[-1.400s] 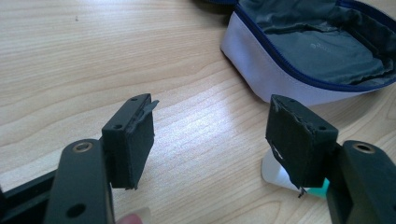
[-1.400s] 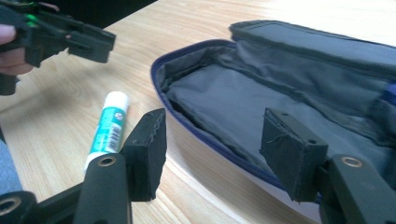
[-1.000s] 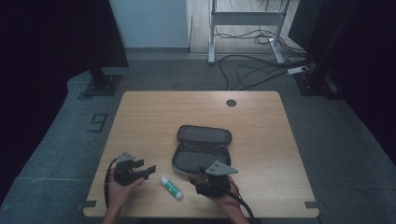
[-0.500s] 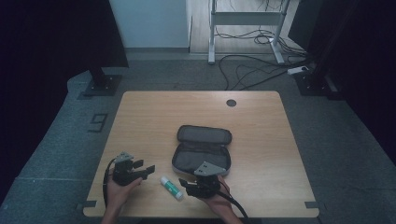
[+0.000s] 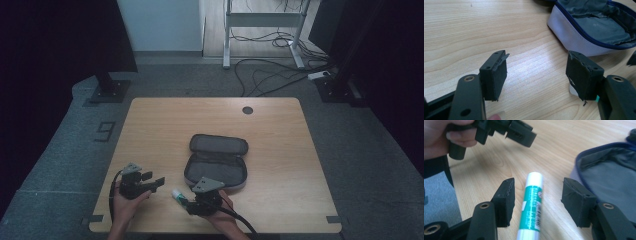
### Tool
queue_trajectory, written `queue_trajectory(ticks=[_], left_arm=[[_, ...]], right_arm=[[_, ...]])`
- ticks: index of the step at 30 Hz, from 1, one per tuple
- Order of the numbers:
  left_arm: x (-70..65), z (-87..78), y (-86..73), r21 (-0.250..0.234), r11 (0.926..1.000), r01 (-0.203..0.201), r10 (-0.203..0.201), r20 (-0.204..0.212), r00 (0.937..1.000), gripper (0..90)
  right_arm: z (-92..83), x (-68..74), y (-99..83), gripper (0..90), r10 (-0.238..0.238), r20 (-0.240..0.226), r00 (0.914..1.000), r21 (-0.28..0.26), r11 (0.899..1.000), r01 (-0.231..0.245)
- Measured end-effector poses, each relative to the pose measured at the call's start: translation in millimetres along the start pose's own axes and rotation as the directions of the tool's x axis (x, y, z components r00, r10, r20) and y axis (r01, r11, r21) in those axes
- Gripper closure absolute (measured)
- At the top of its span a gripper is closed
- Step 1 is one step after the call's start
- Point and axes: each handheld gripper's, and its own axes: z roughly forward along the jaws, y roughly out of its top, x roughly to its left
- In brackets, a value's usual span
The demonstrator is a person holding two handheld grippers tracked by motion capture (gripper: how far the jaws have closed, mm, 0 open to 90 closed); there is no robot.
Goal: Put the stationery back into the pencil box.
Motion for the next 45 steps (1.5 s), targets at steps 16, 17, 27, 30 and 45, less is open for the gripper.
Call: queue_trajectory(ticks=[16,17,27,30,45], left_arm=[[1.9,1.3,-2.4,0.01,0.9999,0.005,-0.005,-0.002,1.0,33.7],[1.7,1.3,-2.4,0.009,0.9999,0.005,-0.005,-0.002,1.0,33.7],[1.8,3.7,-3.4,0.017,0.9998,0.007,-0.007,0.003,1.0,33.7],[0.9,2.4,-2.7,0.008,0.9999,0.006,-0.006,-0.003,1.0,33.6],[-0.2,1.7,-1.8,0.003,1.0,0.004,-0.004,-0.01,0.9999,33.9]], right_arm=[[23.1,0.1,-9.3,48.6,0.014,0.008,0.9999,0.116,0.993,-0.015],[23.4,0.0,-9.5,48.9,0.012,0.005,0.9999,0.118,0.993,-0.012],[26.5,3.2,-11.4,54.0,-0.024,0.026,0.9994,0.153,0.988,0.02],[27.2,4.4,-12.4,55.4,-0.043,0.042,0.9982,0.16,0.986,0.036],[26.6,1.0,-14.0,64.7,-0.06,0.068,0.9959,0.169,0.984,0.048]])
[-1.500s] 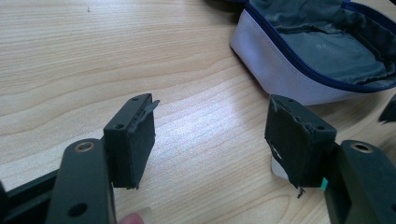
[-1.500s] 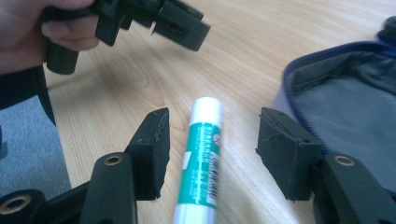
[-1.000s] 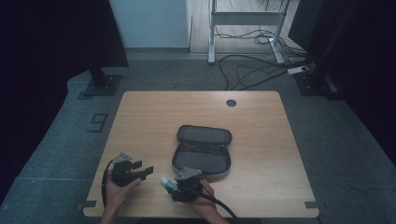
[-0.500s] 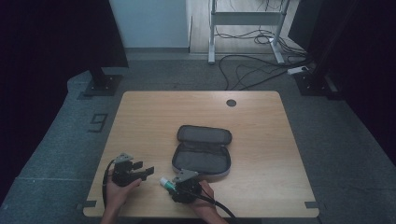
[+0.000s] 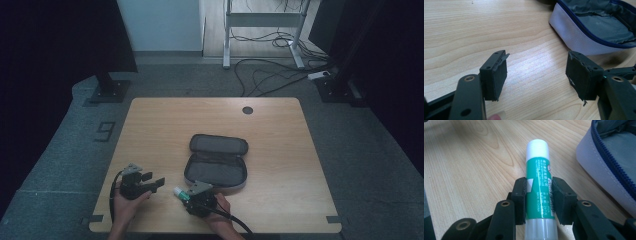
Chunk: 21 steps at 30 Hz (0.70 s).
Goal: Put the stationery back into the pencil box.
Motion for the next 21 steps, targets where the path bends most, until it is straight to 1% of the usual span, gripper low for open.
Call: queue_trajectory(ticks=[8,14,21], left_arm=[[1.2,0.3,-0.3,0.002,1.0,0.0,0.0,0.001,1.0,33.9],[1.5,1.6,-1.1,0.008,1.0,0.0,0.0,0.002,1.0,33.9],[0.1,4.9,-2.1,0.02,0.9998,-0.007,0.007,0.001,1.0,33.9]], right_arm=[[-3.8,-3.7,1.2,64.9,0.017,-0.022,0.9996,-0.001,1.0,-0.017],[-17.2,-5.6,5.0,65.0,0.016,-0.019,0.9997,-0.045,0.999,-0.016],[-37.3,-13.3,9.1,65.0,0.027,-0.016,0.9995,-0.1,0.995,-0.028]])
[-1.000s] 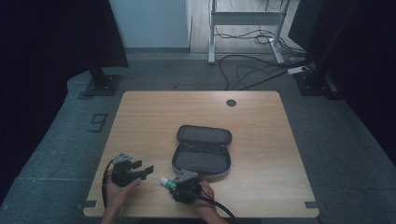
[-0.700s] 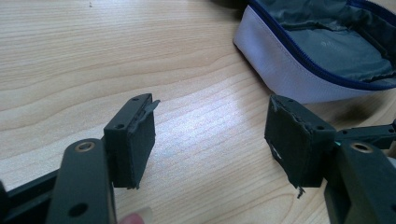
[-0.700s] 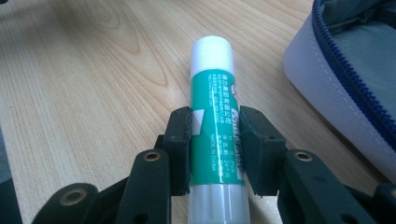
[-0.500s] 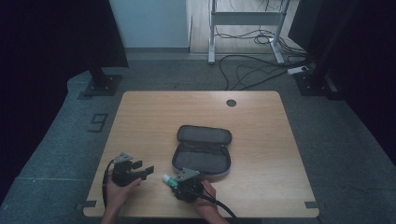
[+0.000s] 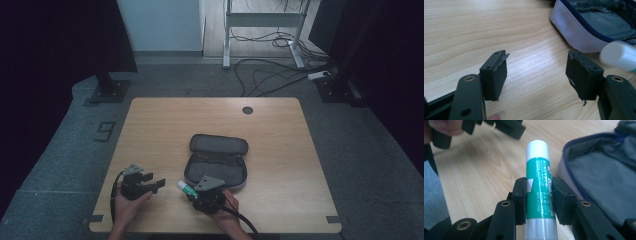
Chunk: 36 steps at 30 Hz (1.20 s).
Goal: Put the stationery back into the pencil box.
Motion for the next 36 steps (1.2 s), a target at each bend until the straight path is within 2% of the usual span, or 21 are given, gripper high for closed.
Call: queue_trajectory(ticks=[7,12,36], left_arm=[[-2.2,4.0,-0.5,0.013,0.9999,-0.007,0.007,0.004,1.0,33.9],[-2.0,3.8,-0.6,0.012,0.9999,-0.007,0.007,0.008,0.9999,33.9],[-3.9,6.2,-0.8,0.022,0.9996,-0.017,0.017,0.01,0.9998,33.8]], right_arm=[[-18.1,-8.2,7.4,65.0,0.013,0.013,0.9998,-0.055,0.998,-0.013],[-26.8,-15.5,10.2,65.0,0.027,0.027,0.9993,-0.075,0.997,-0.025],[-40.3,-46.0,11.6,65.0,0.094,0.088,0.9917,-0.114,0.99,-0.084]])
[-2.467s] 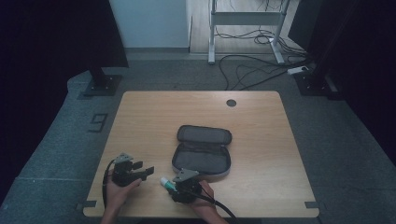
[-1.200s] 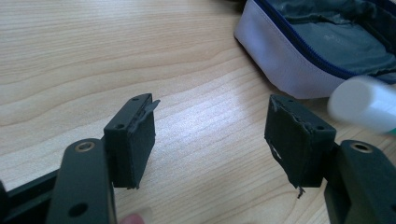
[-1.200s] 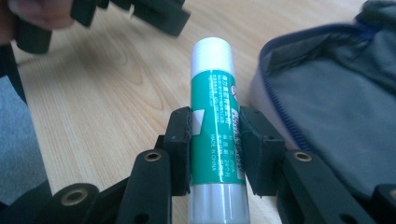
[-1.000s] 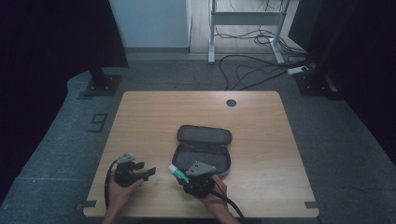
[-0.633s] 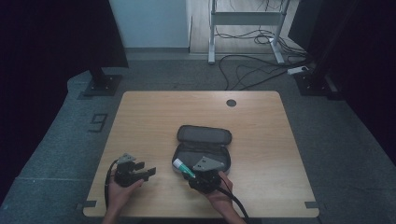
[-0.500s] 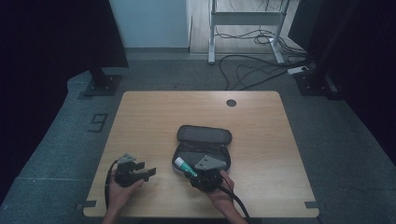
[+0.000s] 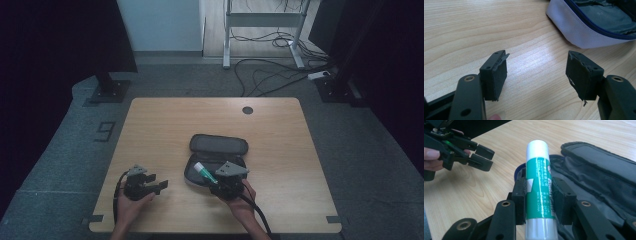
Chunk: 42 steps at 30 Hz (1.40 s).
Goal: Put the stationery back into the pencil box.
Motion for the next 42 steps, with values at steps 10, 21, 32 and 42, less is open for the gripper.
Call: queue_trajectory(ticks=[10,21,32,42], left_arm=[[-3.2,5.0,-0.1,0.016,0.9998,-0.014,0.014,0.003,0.9999,33.8],[-4.2,6.5,0.0,0.022,0.9996,-0.019,0.019,0.003,0.9998,33.8],[-4.0,6.2,0.1,0.021,0.9996,-0.017,0.017,0.004,0.9999,33.7],[-4.3,6.5,0.0,0.024,0.9995,-0.019,0.019,0.006,0.9998,33.7]], right_arm=[[-7.2,-19.5,8.6,65.0,0.036,0.029,0.9989,-0.042,0.999,-0.034],[-4.9,-37.9,7.0,64.9,0.058,0.055,0.9968,-0.04,0.998,-0.056],[1.1,-55.7,-1.4,65.0,0.09,0.092,0.9917,-0.012,0.996,-0.09],[6.3,-61.1,-7.0,64.9,0.084,0.118,0.9894,0.02,0.996,-0.087]])
